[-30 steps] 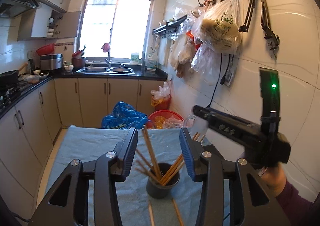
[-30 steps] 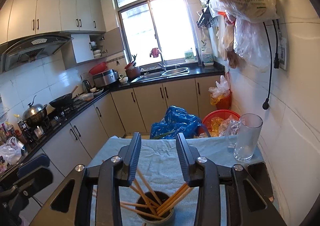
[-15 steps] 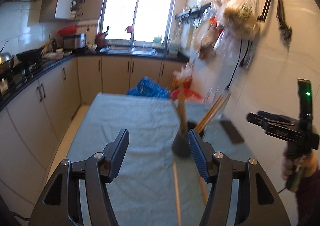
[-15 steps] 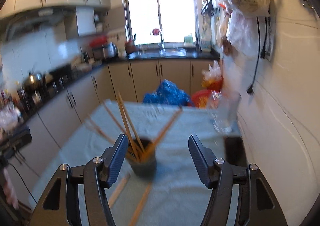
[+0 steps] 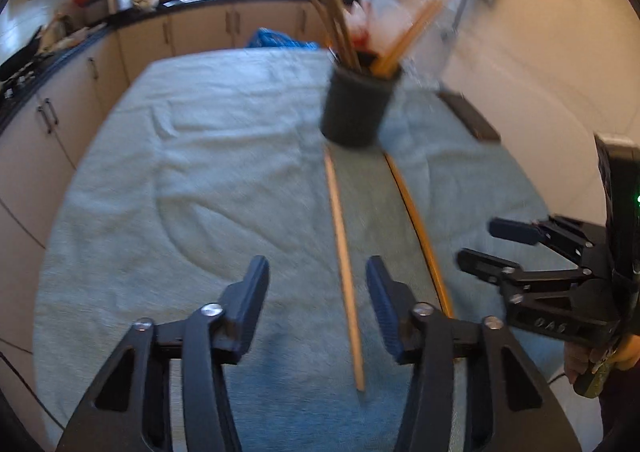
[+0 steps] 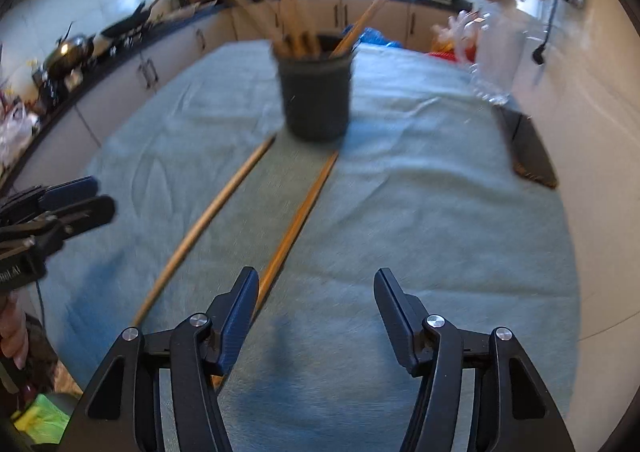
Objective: Organize utensils
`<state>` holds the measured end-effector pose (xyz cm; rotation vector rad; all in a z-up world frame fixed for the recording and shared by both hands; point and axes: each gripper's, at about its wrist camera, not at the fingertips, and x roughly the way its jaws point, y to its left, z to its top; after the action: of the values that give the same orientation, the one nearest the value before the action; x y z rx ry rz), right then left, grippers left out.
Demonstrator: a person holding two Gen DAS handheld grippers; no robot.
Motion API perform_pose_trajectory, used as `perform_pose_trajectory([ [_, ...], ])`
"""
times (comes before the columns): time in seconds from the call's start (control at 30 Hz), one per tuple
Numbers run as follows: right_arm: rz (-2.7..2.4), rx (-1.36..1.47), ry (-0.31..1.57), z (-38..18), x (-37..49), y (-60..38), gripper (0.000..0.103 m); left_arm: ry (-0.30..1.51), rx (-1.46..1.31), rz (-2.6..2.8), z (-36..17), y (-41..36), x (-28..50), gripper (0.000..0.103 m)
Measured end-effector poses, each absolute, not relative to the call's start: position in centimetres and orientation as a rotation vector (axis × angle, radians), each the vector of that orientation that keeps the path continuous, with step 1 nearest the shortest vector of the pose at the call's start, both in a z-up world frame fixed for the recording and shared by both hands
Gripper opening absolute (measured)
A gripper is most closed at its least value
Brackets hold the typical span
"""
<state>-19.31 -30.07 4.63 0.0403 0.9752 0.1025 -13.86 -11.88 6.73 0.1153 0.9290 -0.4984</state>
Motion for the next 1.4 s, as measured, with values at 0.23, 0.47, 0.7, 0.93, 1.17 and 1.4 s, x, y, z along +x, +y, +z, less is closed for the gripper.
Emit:
perform_pose_trajectory([
  [0.23,0.108,0.033,1.002,2.9,-18.2,-28.1,0.051,1.024,0.137,-0.523,3.4,-14.1,-13.2,0.037],
  [0.47,0.074,0.030,1.011,2.1,-17.9,-28.1,0.027,1.079,0.095,-0.507,2.4,-14.4,-12.8,0.006],
  [0.7,0.063,0.041,1.036,2.2,-19.1,-29.9,0.008,1.163,-0.019,-0.527,2.4,-12.4,-13.2,0.006],
  [0.93,0.013,0.005,1.078,2.4,-23.4,-32.6,0.013,1.193,0.005,-0.567,3.3,-11.1,-15.0,0.007],
  [1.17,0.014,0.075,1.090,2.1,-23.9,-34.9,0.042,1.146,0.026,-0.540,5.0,-11.8,-13.0,0.024],
  [1.4,0.043,0.069,1.079,2.2,-19.5,-34.4,0.034,1.140,0.100,-0.515,3.8,-15.3,-7.9,0.024],
])
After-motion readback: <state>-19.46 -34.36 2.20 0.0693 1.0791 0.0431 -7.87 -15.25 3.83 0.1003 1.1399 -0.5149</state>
